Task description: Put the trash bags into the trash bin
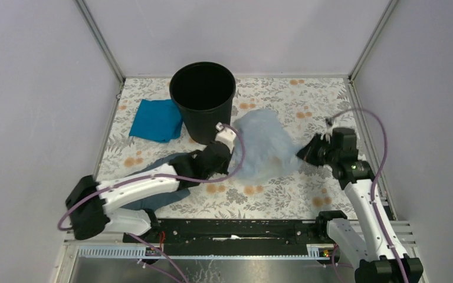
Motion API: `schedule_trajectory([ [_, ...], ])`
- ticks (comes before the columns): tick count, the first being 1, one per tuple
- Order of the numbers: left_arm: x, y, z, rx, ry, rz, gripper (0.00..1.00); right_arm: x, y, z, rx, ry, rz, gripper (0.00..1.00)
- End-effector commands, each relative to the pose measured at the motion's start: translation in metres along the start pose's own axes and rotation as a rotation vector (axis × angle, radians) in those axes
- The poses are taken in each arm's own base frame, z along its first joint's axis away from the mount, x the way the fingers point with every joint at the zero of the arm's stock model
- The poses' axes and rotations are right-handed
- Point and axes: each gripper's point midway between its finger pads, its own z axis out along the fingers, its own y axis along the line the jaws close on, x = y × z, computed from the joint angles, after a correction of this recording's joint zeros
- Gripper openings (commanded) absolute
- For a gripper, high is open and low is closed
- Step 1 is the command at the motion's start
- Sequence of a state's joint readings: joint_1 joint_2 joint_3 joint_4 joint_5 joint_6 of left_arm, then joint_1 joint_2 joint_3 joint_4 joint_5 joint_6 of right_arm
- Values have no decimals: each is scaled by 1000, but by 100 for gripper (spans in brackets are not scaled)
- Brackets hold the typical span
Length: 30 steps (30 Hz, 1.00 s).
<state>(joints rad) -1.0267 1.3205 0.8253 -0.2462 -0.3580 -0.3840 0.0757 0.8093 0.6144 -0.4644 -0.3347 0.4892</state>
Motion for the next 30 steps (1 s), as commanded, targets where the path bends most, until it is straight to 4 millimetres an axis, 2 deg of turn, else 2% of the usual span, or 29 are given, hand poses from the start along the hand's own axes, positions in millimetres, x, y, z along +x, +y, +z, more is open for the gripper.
schedule_trajectory([
  [1,-176,-1,-104,51,-499,-184,0,-98,98,-72,-210,-242,-227,0],
  [5,-224,9,-155,60,-641,-233,0,-126,118,-109,-194,-333,-287,0],
  [7,-236,11,-173,78,-685,-252,0,-132,125,-124,-197,-380,-301,0],
  [9,-237,12,-179,90,-700,-259,0,-131,127,-130,-206,-393,-305,0],
  [11,-225,16,-169,63,-671,-258,0,-124,120,-126,-195,-374,-293,0],
  [13,-201,20,-149,25,-605,-254,0,-109,110,-116,-193,-343,-274,0],
  [19,-127,21,-98,2,-435,-263,0,-51,63,-62,-168,-198,-140,0],
  [20,-121,16,-90,21,-419,-253,0,-44,52,-52,-143,-185,-111,0],
  [22,-124,5,-74,42,-420,-239,0,-49,39,-37,-97,-217,-59,0],
  [23,-134,-5,-65,62,-430,-221,0,-59,36,-30,-71,-241,-30,0],
  [25,-171,-28,-46,96,-458,-169,0,-91,36,-15,-22,-281,24,0],
  [27,-227,-49,-27,90,-474,-124,0,-142,61,-7,-42,-279,41,0],
  [28,-263,-61,-24,97,-497,-102,0,-171,75,-9,-43,-277,32,0],
  [30,-328,-71,-36,79,-557,-93,0,-226,106,-34,-25,-303,-14,0],
])
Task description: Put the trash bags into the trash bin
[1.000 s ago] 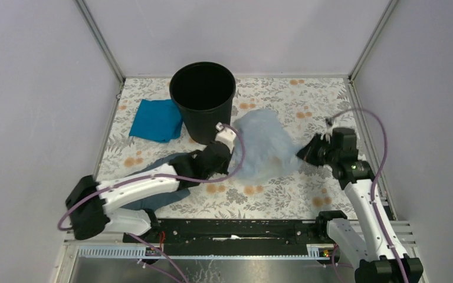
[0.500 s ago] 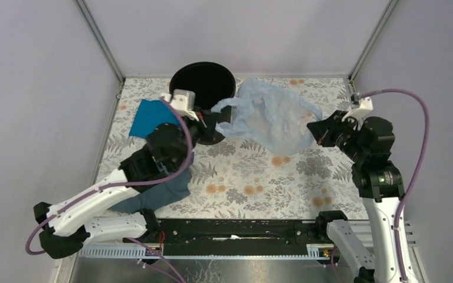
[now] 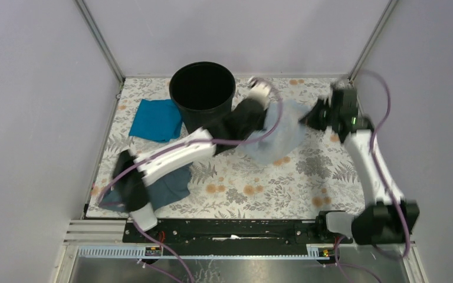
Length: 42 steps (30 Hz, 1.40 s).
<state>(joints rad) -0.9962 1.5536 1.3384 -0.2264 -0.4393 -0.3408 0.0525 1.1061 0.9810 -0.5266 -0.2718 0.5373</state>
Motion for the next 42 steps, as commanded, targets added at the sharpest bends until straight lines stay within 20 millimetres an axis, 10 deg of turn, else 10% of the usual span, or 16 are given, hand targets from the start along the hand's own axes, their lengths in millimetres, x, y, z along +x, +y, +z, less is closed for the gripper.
schedule_trajectory([
  [1,-190,-57,1,107,-316,-24,0,-161,100,-59,-108,-314,-100,0],
  [5,-293,-81,-99,241,-636,1,0,-201,194,-220,-396,-724,-392,0],
  [9,-277,-64,-148,205,-808,-26,0,-157,202,-285,-550,-918,-537,0],
  [11,-237,-44,-118,132,-722,-47,0,-139,170,-242,-493,-861,-514,0],
  [14,-136,-6,-28,18,-432,-86,0,-103,84,-124,-269,-615,-309,0],
  [15,-98,7,1,-9,-313,-102,0,-79,51,-82,-187,-489,-204,0],
  [16,-16,34,38,-95,-101,-108,0,-9,14,-18,-176,-195,-20,0],
  [18,3,33,39,-66,-73,-106,0,16,20,-3,-296,-131,53,0],
  [20,-17,24,32,-16,-111,-109,0,3,21,-12,-264,-181,34,0],
  [23,-108,0,-1,80,-241,-78,0,-81,73,-80,-244,-384,-165,0],
  [28,-271,-56,-136,319,-616,-45,0,-167,165,-236,-319,-724,-382,0],
  [32,-289,-67,-201,368,-789,-53,0,-164,182,-299,-397,-919,-449,0],
  [35,-232,-33,-148,178,-693,-116,0,-145,146,-251,-355,-874,-363,0],
  [39,-47,12,-25,-15,-204,-71,0,-53,60,-95,-285,-453,-179,0],
  [42,41,34,-17,-54,-27,-74,0,28,1,-24,-215,-185,-35,0],
])
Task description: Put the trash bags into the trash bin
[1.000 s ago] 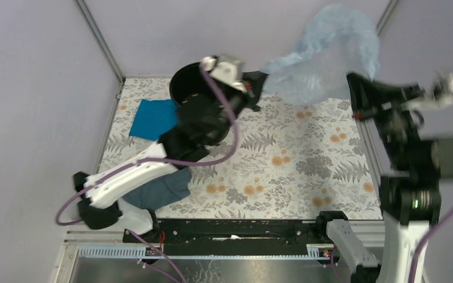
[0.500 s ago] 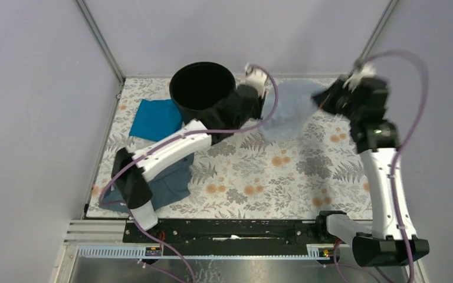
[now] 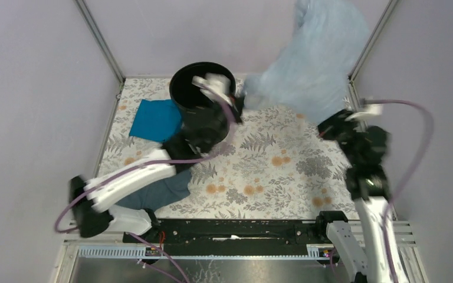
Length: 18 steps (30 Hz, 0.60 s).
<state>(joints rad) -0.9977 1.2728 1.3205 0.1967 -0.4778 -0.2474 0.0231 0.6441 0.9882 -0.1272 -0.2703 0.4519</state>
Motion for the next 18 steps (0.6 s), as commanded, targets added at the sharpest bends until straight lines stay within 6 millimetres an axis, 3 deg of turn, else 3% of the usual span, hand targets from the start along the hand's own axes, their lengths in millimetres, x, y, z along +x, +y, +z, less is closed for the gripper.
schedule_trajectory([
  [1,224,82,-56,-190,552,139,0,198,-79,-17,216,523,313,0],
  [3,204,76,-55,-159,498,127,0,174,-72,-9,190,469,269,0],
  [6,131,44,-21,-95,376,166,0,97,-50,21,161,371,151,0],
  [8,55,2,5,0,263,146,0,32,-22,39,113,298,87,0],
  [10,-24,-46,12,124,126,94,0,-38,16,41,42,194,17,0],
  [11,-67,-77,3,204,40,67,0,-69,34,36,12,131,-17,0],
  [13,-106,-111,-17,302,-70,54,0,-116,63,16,-35,12,-75,0],
  [15,-106,-116,-27,332,-99,36,0,-132,77,-3,-69,-61,-105,0],
  [17,-64,-94,-25,250,-58,53,0,-117,74,-17,-84,-79,-109,0],
  [18,-29,-71,-22,161,-10,78,0,-93,61,-15,-67,-44,-88,0],
])
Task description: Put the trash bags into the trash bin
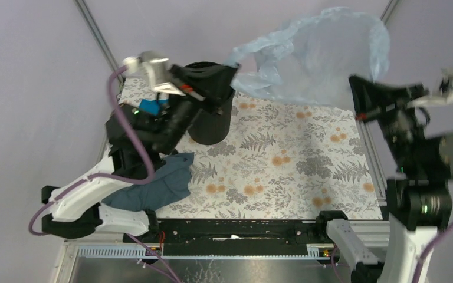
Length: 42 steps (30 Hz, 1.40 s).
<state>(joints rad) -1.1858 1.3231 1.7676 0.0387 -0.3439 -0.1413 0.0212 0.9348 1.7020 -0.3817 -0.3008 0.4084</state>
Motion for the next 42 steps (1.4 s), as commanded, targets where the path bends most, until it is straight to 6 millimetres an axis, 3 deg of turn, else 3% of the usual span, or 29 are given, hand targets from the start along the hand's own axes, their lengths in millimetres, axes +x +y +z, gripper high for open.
schedule_trajectory([
  [1,134,79,-23,-278,196,133,0,84,-32,-22,56,140,40,0],
  [2,181,106,-39,-354,293,152,0,130,-52,-25,98,230,90,0],
  [3,227,132,-59,-421,402,155,0,198,-80,-32,160,366,166,0],
  [5,307,172,-114,-548,634,158,0,292,-108,-58,228,561,291,0],
  [6,330,182,-136,-592,699,144,0,327,-116,-72,264,638,347,0],
  [7,343,186,-152,-604,739,137,0,349,-120,-83,283,688,386,0],
  [8,347,187,-160,-601,755,133,0,357,-120,-88,279,700,407,0],
  [10,328,185,-154,-585,705,138,0,339,-114,-78,247,651,386,0],
  [12,286,175,-120,-533,613,163,0,291,-106,-53,217,565,304,0],
  [15,183,123,-35,-363,421,145,0,195,-83,-7,167,449,184,0],
  [17,117,74,-1,-210,308,101,0,127,-57,11,119,356,122,0],
  [19,63,29,8,-86,186,92,0,69,-29,13,59,241,66,0],
  [21,41,11,4,-32,103,96,0,31,-9,1,17,131,13,0],
  [22,44,15,0,-48,89,94,0,28,-7,-5,15,109,1,0],
  [24,80,45,-11,-170,124,117,0,66,-26,-9,48,154,19,0],
  [25,114,66,-21,-247,184,150,0,97,-41,-12,74,204,45,0],
  [27,197,113,-52,-395,354,174,0,181,-74,-23,146,372,145,0],
  [29,289,152,-104,-472,588,142,0,280,-99,-50,200,584,293,0],
  [30,322,165,-132,-521,668,108,0,318,-104,-64,205,660,365,0],
  [31,342,174,-155,-556,726,101,0,346,-107,-79,214,711,414,0],
  [32,350,178,-169,-581,752,85,0,358,-109,-87,223,724,434,0],
  [33,348,177,-172,-577,749,74,0,357,-111,-88,233,708,426,0],
  [34,338,172,-165,-545,724,76,0,345,-111,-83,231,674,394,0],
  [36,300,158,-134,-483,641,101,0,300,-104,-60,199,600,305,0],
  [39,203,118,-58,-364,463,114,0,213,-86,-17,166,502,178,0],
  [42,112,57,-16,-186,301,66,0,117,-52,5,113,349,92,0],
])
